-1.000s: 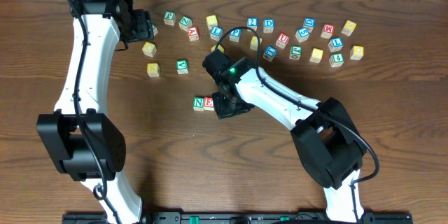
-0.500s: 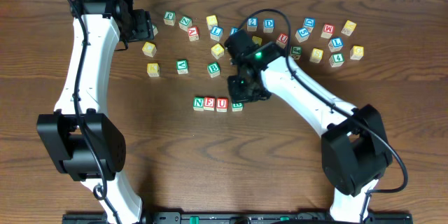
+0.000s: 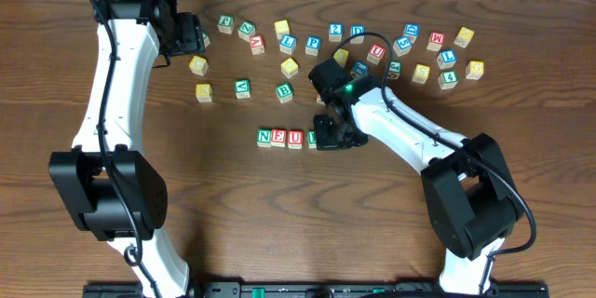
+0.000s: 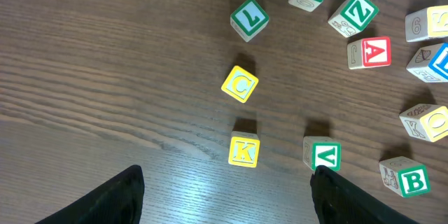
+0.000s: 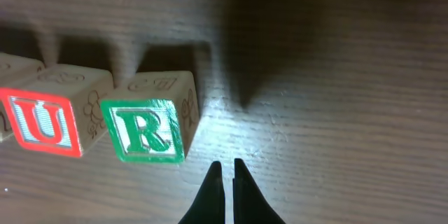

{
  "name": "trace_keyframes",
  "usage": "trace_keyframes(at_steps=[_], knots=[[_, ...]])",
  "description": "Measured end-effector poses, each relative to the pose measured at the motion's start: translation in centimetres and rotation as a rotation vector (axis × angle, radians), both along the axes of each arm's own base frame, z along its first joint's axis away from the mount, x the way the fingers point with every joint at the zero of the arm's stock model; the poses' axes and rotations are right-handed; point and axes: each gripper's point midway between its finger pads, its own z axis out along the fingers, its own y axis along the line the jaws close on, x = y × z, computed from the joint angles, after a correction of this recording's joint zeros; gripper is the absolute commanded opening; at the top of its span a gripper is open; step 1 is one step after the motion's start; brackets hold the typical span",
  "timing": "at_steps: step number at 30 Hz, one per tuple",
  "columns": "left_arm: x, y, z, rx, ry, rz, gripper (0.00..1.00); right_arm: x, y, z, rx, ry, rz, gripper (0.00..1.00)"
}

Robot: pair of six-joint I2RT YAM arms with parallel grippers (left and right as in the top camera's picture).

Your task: Spell out NEURIPS

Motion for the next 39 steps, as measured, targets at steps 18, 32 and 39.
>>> trace_keyframes(at_steps=[18,32,39], knots=[[0.0,0.0,0.0,0.000,0.000,0.000,0.75,1.7,1.1,-1.3,0.080,-0.011,-0.045,0.02],[0.0,0.0,0.0,0.000,0.000,0.000,0.75,1.5,2.8,-1.1,0.147,0.002,-0.043,0.01],[0.0,0.0,0.0,0.000,0.000,0.000,0.75,1.7,3.2,-1.4,0.162,0.000,-0.042,0.02]])
